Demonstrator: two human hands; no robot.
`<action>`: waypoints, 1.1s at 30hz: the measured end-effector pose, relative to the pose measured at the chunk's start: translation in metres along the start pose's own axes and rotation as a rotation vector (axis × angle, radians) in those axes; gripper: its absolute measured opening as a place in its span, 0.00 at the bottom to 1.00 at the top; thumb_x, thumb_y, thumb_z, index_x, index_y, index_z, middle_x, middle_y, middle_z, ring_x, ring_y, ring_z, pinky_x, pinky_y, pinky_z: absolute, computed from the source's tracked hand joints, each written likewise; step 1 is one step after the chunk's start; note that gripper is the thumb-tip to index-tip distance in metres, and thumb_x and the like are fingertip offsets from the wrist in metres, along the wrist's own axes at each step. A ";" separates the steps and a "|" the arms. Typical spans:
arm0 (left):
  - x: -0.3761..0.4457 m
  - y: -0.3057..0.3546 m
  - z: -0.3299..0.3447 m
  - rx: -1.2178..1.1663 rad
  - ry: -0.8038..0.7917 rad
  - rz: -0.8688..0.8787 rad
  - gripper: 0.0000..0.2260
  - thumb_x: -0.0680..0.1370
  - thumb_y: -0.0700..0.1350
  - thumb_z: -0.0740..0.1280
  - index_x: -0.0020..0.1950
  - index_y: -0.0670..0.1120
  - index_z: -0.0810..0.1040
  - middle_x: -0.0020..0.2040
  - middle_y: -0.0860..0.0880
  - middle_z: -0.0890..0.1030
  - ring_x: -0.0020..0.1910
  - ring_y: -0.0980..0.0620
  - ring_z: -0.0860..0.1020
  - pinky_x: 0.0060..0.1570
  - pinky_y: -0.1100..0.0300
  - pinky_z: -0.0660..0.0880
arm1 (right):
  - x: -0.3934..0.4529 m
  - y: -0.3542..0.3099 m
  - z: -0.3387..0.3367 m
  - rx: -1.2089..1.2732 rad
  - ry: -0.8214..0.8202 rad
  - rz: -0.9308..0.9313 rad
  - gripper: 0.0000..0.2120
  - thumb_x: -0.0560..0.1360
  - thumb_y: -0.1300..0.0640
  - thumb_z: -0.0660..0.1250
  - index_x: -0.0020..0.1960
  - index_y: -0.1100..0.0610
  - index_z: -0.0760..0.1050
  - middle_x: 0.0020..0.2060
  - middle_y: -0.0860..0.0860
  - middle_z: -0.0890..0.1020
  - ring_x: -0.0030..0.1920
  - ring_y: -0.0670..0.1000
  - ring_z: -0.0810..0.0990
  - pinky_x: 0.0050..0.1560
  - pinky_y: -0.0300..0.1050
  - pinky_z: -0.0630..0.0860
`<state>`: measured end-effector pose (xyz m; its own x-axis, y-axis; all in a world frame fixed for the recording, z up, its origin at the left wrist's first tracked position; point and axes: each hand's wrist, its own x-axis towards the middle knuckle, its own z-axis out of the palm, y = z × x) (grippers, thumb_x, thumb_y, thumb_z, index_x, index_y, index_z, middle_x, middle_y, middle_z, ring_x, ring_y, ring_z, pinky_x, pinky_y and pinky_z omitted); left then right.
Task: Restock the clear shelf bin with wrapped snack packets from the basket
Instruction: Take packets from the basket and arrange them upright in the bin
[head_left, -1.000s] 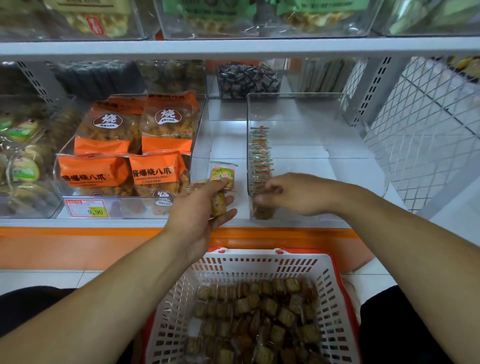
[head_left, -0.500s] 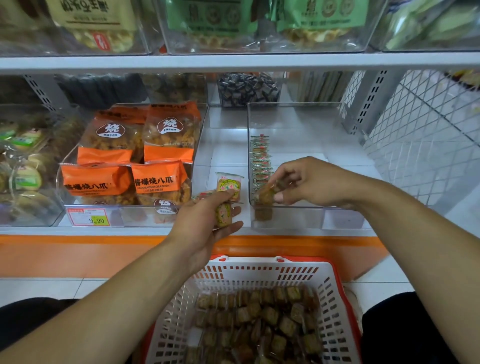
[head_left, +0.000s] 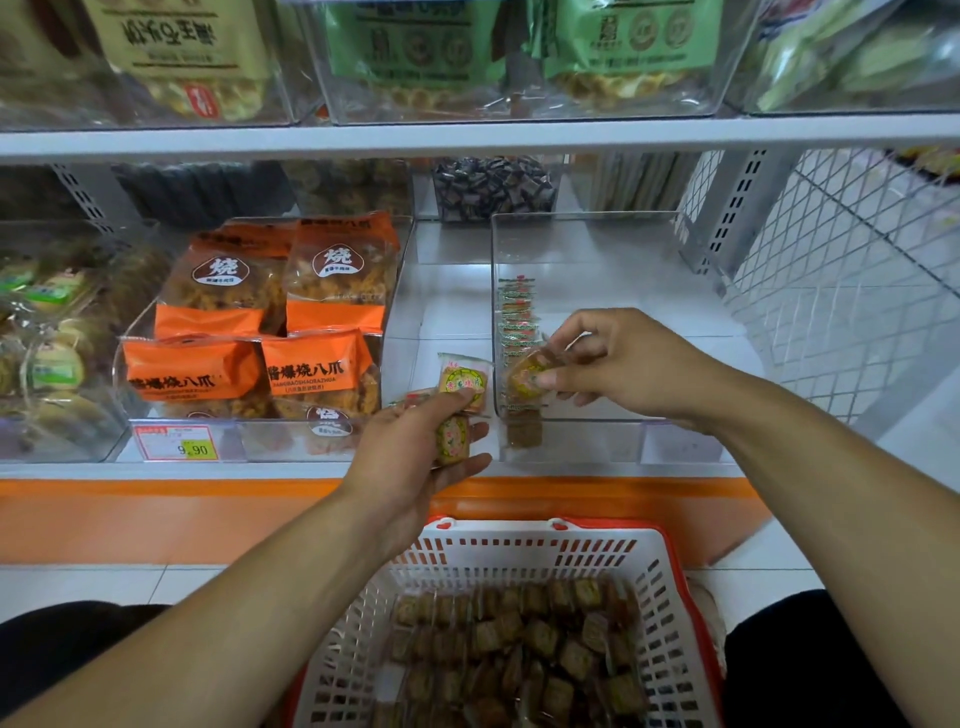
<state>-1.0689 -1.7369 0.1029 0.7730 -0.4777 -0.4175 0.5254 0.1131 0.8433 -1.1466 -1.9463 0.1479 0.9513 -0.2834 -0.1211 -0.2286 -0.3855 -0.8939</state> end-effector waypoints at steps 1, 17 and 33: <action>0.000 -0.001 0.000 0.002 0.001 -0.001 0.09 0.77 0.44 0.73 0.55 0.42 0.83 0.48 0.44 0.88 0.47 0.50 0.87 0.36 0.57 0.82 | 0.003 0.004 -0.001 -0.053 0.058 0.004 0.10 0.71 0.60 0.79 0.49 0.52 0.81 0.42 0.51 0.86 0.42 0.52 0.85 0.45 0.44 0.83; 0.005 -0.005 0.000 0.040 -0.021 -0.013 0.11 0.76 0.43 0.75 0.56 0.41 0.84 0.46 0.46 0.87 0.43 0.51 0.87 0.36 0.56 0.81 | 0.037 0.027 0.033 -0.185 -0.011 0.272 0.14 0.72 0.68 0.74 0.37 0.50 0.85 0.44 0.52 0.86 0.47 0.55 0.85 0.50 0.50 0.85; 0.007 -0.005 -0.002 0.042 -0.022 -0.018 0.13 0.76 0.43 0.75 0.58 0.41 0.83 0.49 0.45 0.87 0.45 0.50 0.87 0.38 0.55 0.82 | 0.040 0.024 0.020 -0.175 -0.118 0.342 0.14 0.72 0.73 0.72 0.38 0.55 0.87 0.42 0.55 0.86 0.40 0.55 0.87 0.36 0.42 0.84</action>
<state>-1.0659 -1.7390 0.0950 0.7555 -0.4982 -0.4255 0.5232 0.0680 0.8495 -1.1097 -1.9493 0.1128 0.8293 -0.3221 -0.4566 -0.5580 -0.4334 -0.7077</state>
